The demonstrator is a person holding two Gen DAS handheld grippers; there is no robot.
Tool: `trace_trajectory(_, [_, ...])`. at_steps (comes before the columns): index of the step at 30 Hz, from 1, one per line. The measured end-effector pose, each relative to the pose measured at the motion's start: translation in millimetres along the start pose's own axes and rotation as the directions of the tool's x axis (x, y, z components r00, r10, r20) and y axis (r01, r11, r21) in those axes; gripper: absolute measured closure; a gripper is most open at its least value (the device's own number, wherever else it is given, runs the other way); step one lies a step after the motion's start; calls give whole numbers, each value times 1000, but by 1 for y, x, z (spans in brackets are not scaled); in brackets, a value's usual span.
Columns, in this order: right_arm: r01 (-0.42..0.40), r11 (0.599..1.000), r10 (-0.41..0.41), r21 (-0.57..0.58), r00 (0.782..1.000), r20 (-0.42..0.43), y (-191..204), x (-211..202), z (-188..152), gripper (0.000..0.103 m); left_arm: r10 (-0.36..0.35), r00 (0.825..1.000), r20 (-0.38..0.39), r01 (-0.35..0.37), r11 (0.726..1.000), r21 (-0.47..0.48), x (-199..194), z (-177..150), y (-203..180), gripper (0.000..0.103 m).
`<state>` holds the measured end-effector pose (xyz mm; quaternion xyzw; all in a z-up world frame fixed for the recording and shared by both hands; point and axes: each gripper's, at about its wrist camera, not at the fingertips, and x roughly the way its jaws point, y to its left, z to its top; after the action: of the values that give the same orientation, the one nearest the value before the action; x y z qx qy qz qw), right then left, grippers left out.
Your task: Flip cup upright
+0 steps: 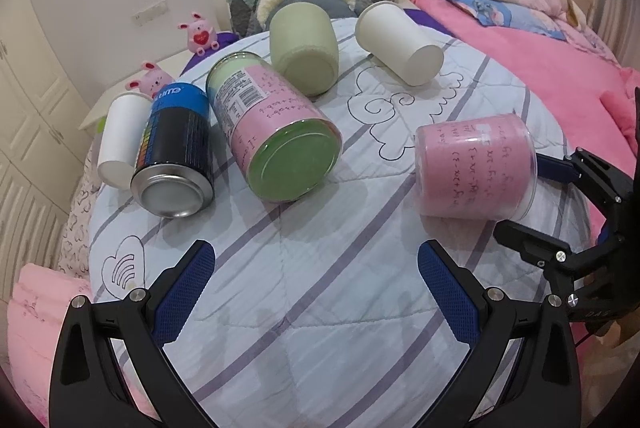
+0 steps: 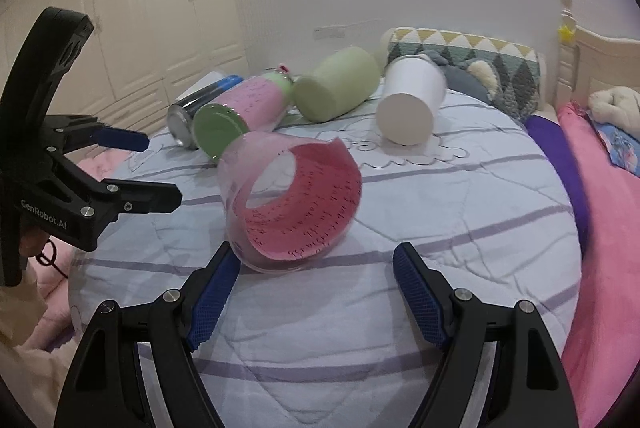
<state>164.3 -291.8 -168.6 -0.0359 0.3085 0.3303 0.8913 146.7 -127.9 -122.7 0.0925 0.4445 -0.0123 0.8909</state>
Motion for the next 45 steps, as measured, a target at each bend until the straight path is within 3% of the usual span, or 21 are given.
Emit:
trace_trajectory(12, [28, 997, -31, 65, 999, 37, -14, -4, -5, 23, 12, 1000, 7, -13, 998, 56, 4, 8, -14, 0])
trace_trajectory(20, [97, 987, -106, 126, 992, 68, -25, -7, -7, 23, 19, 1000, 20, -21, 995, 94, 5, 15, -27, 0])
trace_trajectory(29, [118, 976, -135, 182, 987, 83, -33, -8, -7, 22, 35, 998, 53, -44, 983, 179, 11, 30, -45, 0])
trace_trajectory(36, [125, 967, -148, 221, 985, 92, -34, -18, -14, 22, 4, 998, 60, -24, 944, 329, 20, 40, -62, 0])
trace_trajectory(45, [161, 952, -186, 260, 980, 72, -35, -20, -13, 22, 16, 995, 101, -63, 875, 481, 24, 50, -89, 0])
